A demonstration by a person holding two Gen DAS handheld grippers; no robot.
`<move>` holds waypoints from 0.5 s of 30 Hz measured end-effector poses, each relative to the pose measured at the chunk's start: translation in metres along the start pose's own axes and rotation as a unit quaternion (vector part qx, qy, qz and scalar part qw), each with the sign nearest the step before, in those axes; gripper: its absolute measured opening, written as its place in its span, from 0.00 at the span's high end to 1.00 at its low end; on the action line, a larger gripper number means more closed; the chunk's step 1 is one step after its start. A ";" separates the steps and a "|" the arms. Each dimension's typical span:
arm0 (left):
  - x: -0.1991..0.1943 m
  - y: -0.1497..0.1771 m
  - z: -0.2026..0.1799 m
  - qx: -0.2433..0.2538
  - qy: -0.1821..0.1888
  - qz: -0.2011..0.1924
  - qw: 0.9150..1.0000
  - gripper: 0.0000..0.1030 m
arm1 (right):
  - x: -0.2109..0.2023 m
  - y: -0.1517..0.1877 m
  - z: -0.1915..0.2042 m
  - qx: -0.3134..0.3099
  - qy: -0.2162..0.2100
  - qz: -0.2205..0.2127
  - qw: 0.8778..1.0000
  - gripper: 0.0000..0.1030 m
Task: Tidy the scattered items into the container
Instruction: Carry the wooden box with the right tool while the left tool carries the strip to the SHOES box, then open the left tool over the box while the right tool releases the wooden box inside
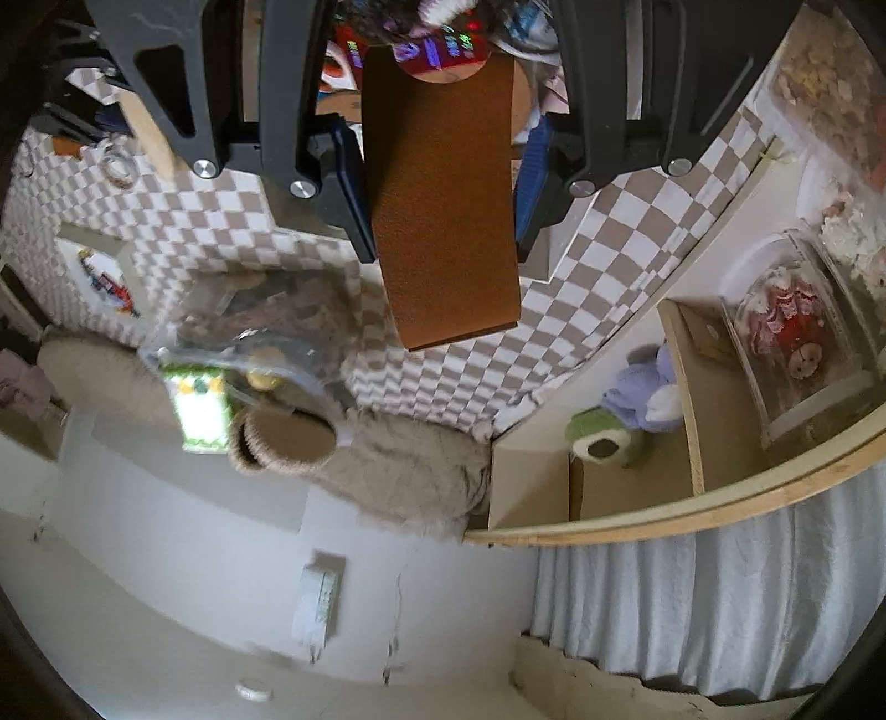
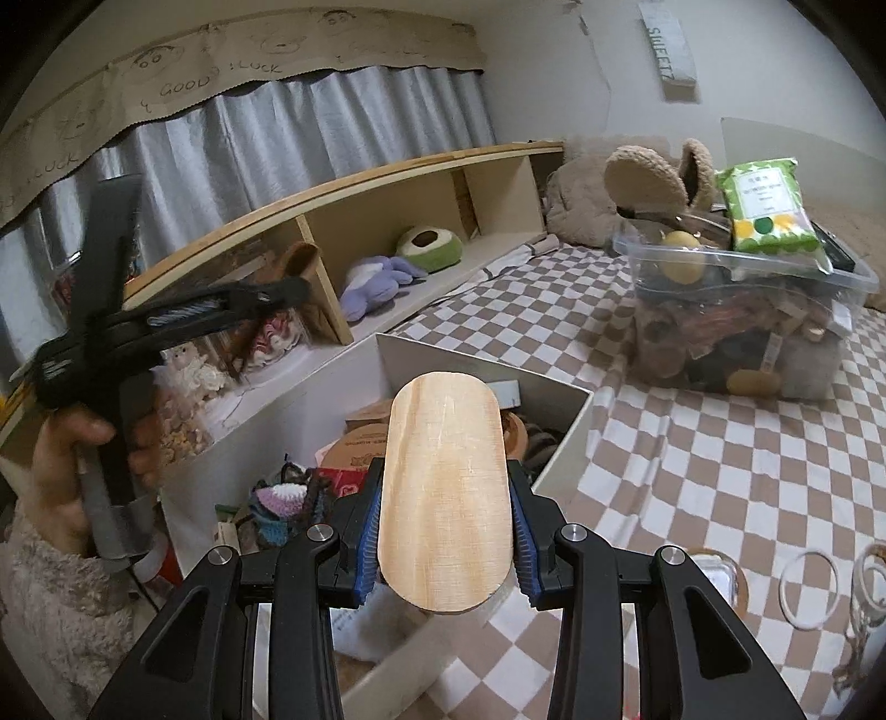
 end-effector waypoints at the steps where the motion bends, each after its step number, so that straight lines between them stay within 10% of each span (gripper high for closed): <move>1: 0.006 0.000 0.002 0.003 -0.004 0.008 1.000 0.55 | 0.003 -0.001 0.001 -0.001 -0.002 0.002 1.000 0.61; 15: 0.084 0.034 0.034 0.134 -0.132 0.126 0.974 0.54 | 0.029 -0.009 0.021 -0.030 -0.015 0.029 0.999 0.61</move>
Point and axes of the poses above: each gripper's, at about its wrist camera, not at the fingertips, and x roughly the way its jaws point, z to its left, y to its underside, the point moved 8 cm from there along x, roughly the way its jaws point, and after that the axes turned 3 degrees about y, right-handed, at the moved point
